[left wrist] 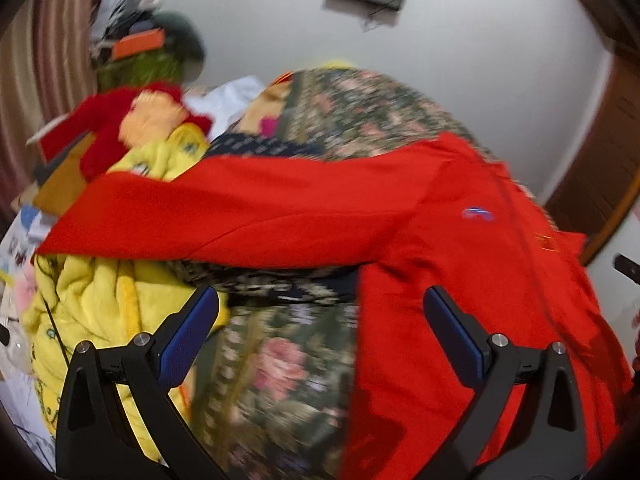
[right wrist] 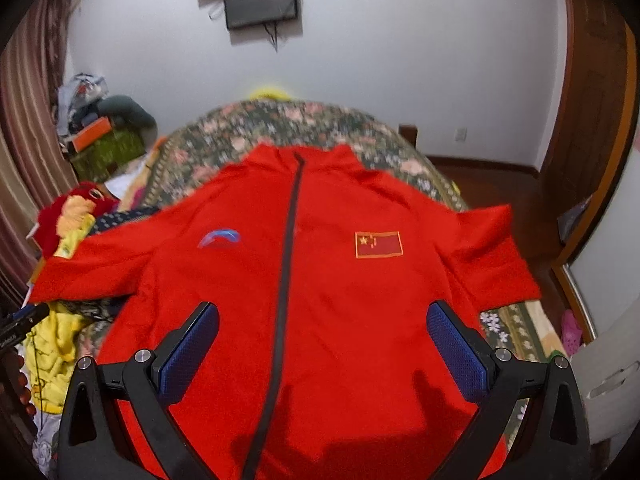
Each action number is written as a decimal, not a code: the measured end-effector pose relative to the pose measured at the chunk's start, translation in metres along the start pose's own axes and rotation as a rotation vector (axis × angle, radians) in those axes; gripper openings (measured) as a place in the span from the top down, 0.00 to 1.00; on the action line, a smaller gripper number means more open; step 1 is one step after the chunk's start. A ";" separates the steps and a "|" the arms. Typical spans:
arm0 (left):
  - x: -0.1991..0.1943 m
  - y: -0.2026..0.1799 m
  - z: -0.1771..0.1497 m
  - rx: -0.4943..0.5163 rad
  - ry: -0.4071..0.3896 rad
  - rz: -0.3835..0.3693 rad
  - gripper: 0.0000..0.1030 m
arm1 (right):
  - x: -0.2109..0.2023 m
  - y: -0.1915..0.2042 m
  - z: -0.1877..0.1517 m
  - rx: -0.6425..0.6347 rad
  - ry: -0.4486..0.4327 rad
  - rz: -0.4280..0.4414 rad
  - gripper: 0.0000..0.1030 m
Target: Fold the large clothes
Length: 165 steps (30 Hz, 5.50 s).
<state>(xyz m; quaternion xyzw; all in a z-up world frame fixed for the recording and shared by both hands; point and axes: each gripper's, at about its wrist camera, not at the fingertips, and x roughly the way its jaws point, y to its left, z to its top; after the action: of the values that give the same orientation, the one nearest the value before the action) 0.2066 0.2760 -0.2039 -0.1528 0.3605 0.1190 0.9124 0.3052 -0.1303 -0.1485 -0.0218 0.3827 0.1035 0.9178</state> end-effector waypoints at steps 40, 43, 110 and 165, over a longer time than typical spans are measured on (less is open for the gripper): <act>0.006 0.016 0.202 0.004 -0.274 0.225 0.93 | 0.016 -0.043 0.000 0.167 0.068 0.102 0.00; 0.009 -0.056 0.218 0.140 -0.292 0.155 0.93 | 0.012 -0.048 0.002 0.156 0.067 0.106 0.00; 0.162 -0.057 0.017 0.360 0.242 0.152 0.10 | 0.172 0.173 0.039 -0.428 0.161 0.209 0.92; 0.152 -0.128 0.041 0.283 0.272 0.178 0.04 | 0.058 -0.166 0.006 -0.125 0.103 -0.206 0.00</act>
<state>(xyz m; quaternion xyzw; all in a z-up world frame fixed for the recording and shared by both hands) 0.3823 0.1890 -0.2567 -0.0053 0.5054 0.1256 0.8537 0.3836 -0.2818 -0.1923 -0.1234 0.4178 0.0309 0.8996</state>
